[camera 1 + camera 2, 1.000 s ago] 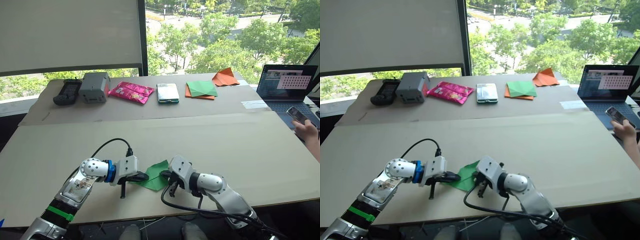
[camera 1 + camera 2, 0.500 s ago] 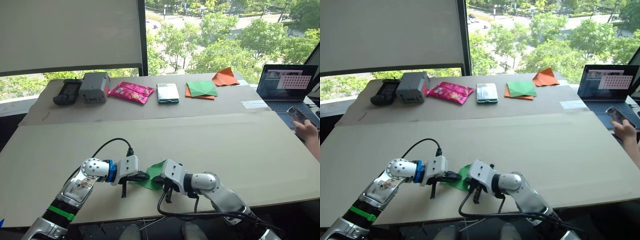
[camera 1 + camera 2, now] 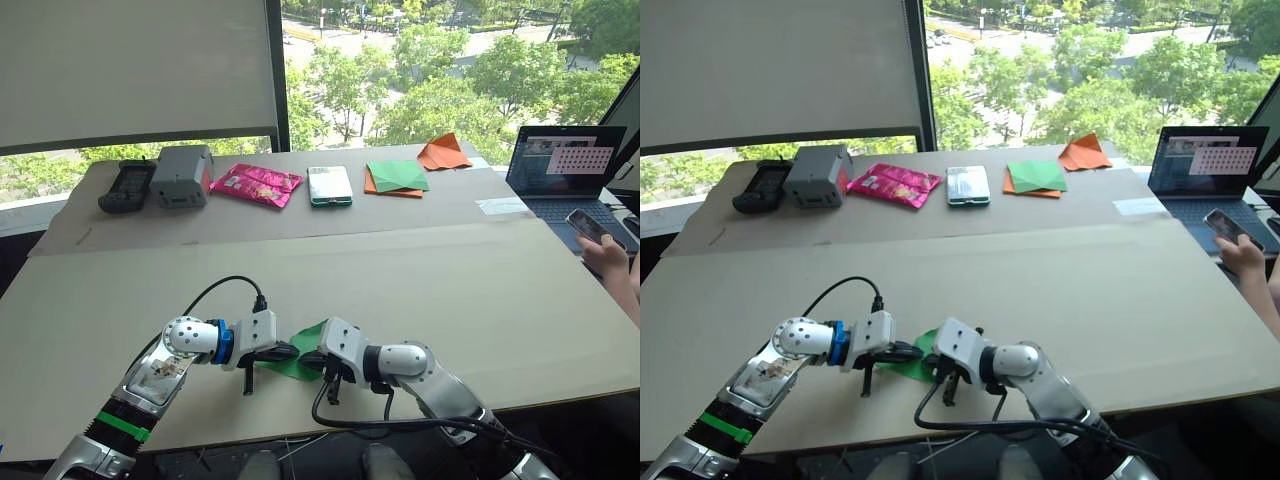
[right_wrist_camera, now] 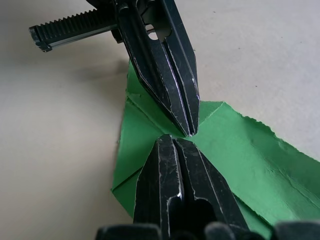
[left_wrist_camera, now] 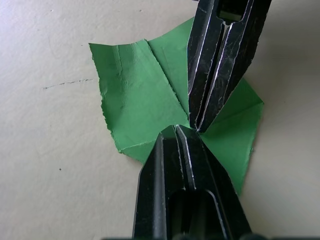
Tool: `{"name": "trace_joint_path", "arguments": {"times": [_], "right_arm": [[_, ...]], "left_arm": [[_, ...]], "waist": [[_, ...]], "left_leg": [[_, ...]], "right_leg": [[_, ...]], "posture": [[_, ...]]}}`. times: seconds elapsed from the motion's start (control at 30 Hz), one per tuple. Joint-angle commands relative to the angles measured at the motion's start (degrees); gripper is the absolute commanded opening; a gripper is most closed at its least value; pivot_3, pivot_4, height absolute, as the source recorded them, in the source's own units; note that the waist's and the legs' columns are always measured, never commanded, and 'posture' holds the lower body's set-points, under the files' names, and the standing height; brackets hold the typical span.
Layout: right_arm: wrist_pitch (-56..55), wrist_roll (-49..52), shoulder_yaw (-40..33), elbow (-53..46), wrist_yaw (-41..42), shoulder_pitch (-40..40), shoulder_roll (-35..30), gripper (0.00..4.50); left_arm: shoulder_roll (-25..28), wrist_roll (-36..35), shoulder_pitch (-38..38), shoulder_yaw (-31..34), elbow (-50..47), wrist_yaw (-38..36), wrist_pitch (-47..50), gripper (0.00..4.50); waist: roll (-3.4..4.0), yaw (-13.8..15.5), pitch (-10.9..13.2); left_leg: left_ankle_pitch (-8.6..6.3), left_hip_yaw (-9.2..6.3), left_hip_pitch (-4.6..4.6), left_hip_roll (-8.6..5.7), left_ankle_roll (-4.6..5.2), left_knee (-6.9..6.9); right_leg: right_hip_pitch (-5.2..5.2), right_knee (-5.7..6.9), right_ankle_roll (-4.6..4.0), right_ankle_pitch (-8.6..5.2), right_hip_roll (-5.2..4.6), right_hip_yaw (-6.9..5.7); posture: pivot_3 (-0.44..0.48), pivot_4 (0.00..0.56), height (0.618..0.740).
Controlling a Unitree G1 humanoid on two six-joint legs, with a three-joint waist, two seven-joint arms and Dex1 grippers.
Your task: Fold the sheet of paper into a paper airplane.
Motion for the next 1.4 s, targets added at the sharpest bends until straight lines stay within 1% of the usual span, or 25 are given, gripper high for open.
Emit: {"name": "trace_joint_path", "arguments": {"times": [0.03,0.17,0.53,0.67,0.8,1.1,1.4], "right_arm": [[0.1,1.8,-2.7,-2.8,0.0,-0.6,0.1,0.04],[0.4,1.8,-3.2,-2.7,-0.3,-0.5,0.4,0.04],[2.3,-0.7,-0.5,-0.5,-0.9,1.0,-0.6,0.04],[4.2,-1.5,-0.4,0.9,-1.8,1.2,-0.8,0.04],[5.5,-1.2,-0.8,0.2,-2.1,1.5,-1.2,0.04],[8.1,-0.5,-3.8,-2.3,-3.0,3.0,-4.0,0.04],[8.4,0.2,-8.7,-0.5,-4.1,3.4,-6.2,0.04]], "left_arm": [[0.8,2.5,1.6,-2.1,1.4,-0.4,1.9,0.00],[1.0,2.5,1.7,-2.1,1.3,-0.6,1.9,0.00],[1.1,2.5,1.8,-2.3,1.0,-0.8,2.4,0.00],[2.0,2.7,2.1,-2.7,0.9,-1.7,3.4,0.00],[2.5,3.1,2.3,-3.1,0.9,-1.9,3.3,0.00],[3.0,3.1,2.7,-3.9,1.0,-2.2,2.9,0.00],[3.3,3.3,2.8,-4.1,1.3,-2.2,2.3,0.00]], "waist": [[0.00,0.0,0.0],[0.00,-0.1,0.0],[0.01,-0.2,0.0],[0.00,-0.3,-0.1],[0.03,-0.3,-0.1],[-0.01,-0.2,-0.2],[-0.15,-0.3,-0.2]], "left_leg": [[0.00,0.00,0.00,0.00,0.00,0.00],[0.01,0.00,0.00,0.00,0.01,0.00],[0.00,0.00,0.00,0.00,0.01,-0.02],[0.00,0.00,0.02,0.00,0.01,-0.03],[0.00,0.00,0.04,0.00,0.01,-0.04],[0.00,0.00,0.04,0.00,0.00,-0.04],[-0.02,0.00,0.04,0.00,-0.03,-0.03]], "right_leg": [[0.01,0.00,0.00,0.00,0.00,0.00],[0.01,0.00,0.00,0.00,0.00,0.00],[0.00,0.00,0.00,0.00,0.00,0.00],[0.01,0.00,0.00,0.00,0.00,0.00],[0.02,0.00,0.00,0.00,0.00,0.00],[0.02,-0.02,0.00,0.00,-0.02,0.00],[0.01,-0.06,-0.01,-0.01,-0.02,0.00]], "posture": [[0.000,0.150,0.732],[0.000,0.150,0.732],[0.000,0.150,0.732],[0.000,0.150,0.732],[0.000,0.150,0.732],[0.000,0.150,0.732],[0.000,0.150,0.732]]}}
